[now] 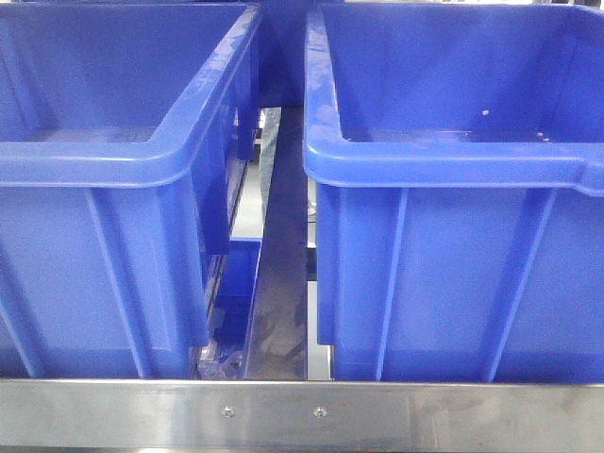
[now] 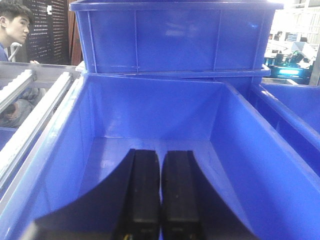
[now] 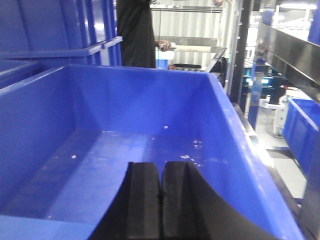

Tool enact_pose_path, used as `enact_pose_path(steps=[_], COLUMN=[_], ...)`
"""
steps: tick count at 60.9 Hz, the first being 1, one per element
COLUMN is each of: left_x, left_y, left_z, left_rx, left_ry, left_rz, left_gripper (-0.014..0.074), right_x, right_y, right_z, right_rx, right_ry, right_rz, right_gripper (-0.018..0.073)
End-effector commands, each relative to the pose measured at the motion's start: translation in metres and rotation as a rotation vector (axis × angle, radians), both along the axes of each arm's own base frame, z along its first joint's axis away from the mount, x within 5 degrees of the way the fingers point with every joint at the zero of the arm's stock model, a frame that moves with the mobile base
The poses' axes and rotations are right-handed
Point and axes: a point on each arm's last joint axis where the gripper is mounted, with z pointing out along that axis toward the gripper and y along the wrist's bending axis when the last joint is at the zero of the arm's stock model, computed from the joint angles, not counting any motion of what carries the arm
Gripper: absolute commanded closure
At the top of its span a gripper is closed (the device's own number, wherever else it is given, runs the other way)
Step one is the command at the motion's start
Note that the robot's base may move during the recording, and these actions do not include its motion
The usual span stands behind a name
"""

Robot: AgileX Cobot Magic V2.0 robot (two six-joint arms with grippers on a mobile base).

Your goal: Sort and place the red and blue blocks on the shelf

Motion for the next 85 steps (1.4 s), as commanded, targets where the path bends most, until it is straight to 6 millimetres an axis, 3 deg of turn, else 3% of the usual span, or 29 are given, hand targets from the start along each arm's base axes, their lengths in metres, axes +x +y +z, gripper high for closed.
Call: enact_pose_path(steps=[1, 66, 77, 85], left_x=[-0.002, -0.002, 0.002, 0.006], left_y=[0.000, 0.000, 0.000, 0.003], left_z=[0.017, 0.017, 0.002, -0.022], left_rx=[-0.030, -0.030, -0.024, 0.010], left_ry=[-0.099, -0.099, -0.114, -0.132], left_rz=[-0.001, -0.001, 0.014, 0.062], left_gripper=[0.0472, 0.0472, 0.0472, 0.0472], right_x=[-0.005, -0.004, -0.004, -0.004], right_y=[-0.002, -0.002, -0.002, -0.002], right_z=[0.015, 0.012, 0.012, 0.012], right_rx=[0.007, 0.006, 0.006, 0.006], right_ry=[-0.120, -0.083, -0.083, -0.083], right_rz=[-0.023, -0.027, -0.027, -0.027], right_gripper=[0.0507, 0.0507, 0.0507, 0.0507])
